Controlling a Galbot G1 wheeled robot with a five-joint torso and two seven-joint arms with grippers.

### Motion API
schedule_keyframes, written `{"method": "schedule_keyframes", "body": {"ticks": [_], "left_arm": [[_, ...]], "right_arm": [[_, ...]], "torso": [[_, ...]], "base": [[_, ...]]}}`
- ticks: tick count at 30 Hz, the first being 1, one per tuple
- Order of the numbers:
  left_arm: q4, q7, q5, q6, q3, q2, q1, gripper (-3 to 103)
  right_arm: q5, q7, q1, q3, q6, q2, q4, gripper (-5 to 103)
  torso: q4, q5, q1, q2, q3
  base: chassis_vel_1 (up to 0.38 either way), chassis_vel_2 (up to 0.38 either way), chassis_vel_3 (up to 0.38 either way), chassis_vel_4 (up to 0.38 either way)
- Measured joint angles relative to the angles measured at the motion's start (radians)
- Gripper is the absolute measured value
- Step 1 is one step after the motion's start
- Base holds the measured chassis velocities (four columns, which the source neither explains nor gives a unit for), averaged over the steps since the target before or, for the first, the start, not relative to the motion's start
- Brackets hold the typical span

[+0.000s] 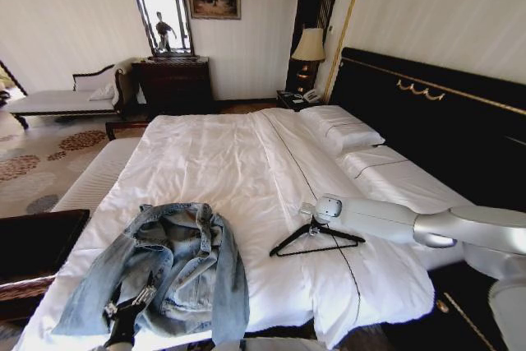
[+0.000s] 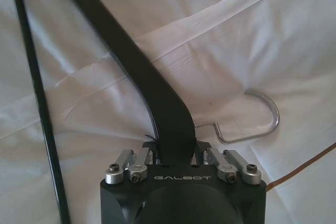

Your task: Pick up the clothes from the bed and hang them on the clothes hanger.

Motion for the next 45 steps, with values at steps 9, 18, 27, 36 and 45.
{"method": "schedule_keyframes", "body": {"ticks": [9,18,27,36,45], "left_arm": [[0.002,0.0,0.001,0.0,0.006,-0.001,0.0,100],[-0.006,-0.001,0.001,0.0,0.009,0.0,0.001,100],[-0.024,-0.003,0.002,0.008,0.006,0.001,0.009,100],[-0.05,-0.004,0.016,0.018,0.014,-0.007,0.019,100],[-0.078,-0.006,0.022,0.026,0.004,-0.01,0.039,100]], "right_arm": [[-0.006,0.023,0.009,0.003,0.005,-0.003,0.012,35],[-0.06,0.16,-0.069,0.17,0.071,-0.022,0.023,35],[-0.214,0.338,-0.232,0.455,0.148,-0.162,0.232,35],[-0.498,0.443,-0.355,0.658,0.233,-0.262,0.427,35],[-0.634,0.464,-0.649,0.914,0.291,-0.246,0.503,35]], "torso": [[0.0,0.0,0.0,0.0,0.0],[0.0003,-0.0001,0.0,0.0,0.0],[-0.0003,0.0001,0.0,0.0,0.0],[0.0001,-0.0002,0.0,0.0,0.0],[-0.0003,0.0002,0.0,0.0,0.0]], "base": [[0.0,0.0,0.0,0.0],[0.0,0.0,0.0,0.0],[0.0,0.0,0.0,0.0],[0.0,0.0,0.0,0.0],[0.0,0.0,0.0,0.0]]}}
